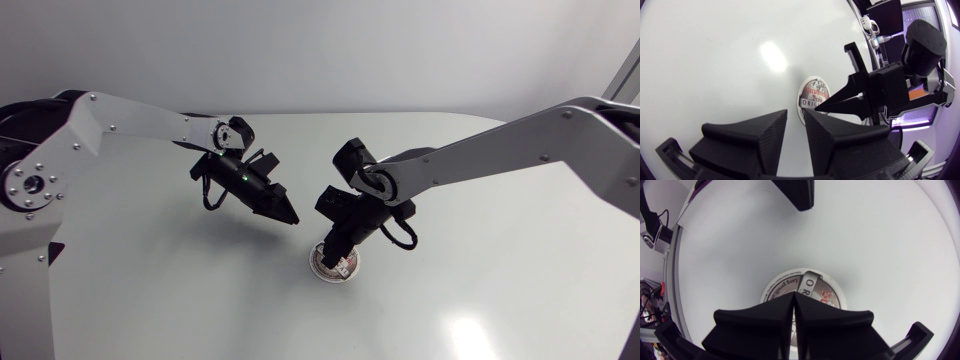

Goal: Turn the coaster over.

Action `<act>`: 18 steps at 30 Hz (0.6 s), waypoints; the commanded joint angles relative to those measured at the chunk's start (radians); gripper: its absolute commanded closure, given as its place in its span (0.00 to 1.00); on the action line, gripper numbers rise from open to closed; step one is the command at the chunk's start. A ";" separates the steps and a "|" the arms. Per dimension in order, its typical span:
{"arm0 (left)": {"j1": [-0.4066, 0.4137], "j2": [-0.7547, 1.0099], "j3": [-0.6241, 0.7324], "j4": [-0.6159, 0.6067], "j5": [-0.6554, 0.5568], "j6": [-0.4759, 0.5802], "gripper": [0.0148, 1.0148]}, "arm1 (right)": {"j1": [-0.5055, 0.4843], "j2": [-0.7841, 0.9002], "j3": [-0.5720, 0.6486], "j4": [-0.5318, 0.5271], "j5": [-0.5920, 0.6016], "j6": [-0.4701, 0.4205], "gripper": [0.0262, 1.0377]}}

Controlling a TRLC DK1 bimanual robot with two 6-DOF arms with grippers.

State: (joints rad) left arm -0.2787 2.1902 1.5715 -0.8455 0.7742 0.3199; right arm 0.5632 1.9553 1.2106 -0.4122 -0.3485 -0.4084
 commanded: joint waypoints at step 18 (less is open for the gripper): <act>0.035 -0.072 -0.080 -0.015 -0.012 0.059 0.72 | -0.028 -0.108 -0.195 0.023 -0.004 -0.035 0.98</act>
State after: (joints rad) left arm -0.2440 2.1342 1.5135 -0.8520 0.7593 0.3557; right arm 0.5301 1.8168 1.0180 -0.4011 -0.3489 -0.4347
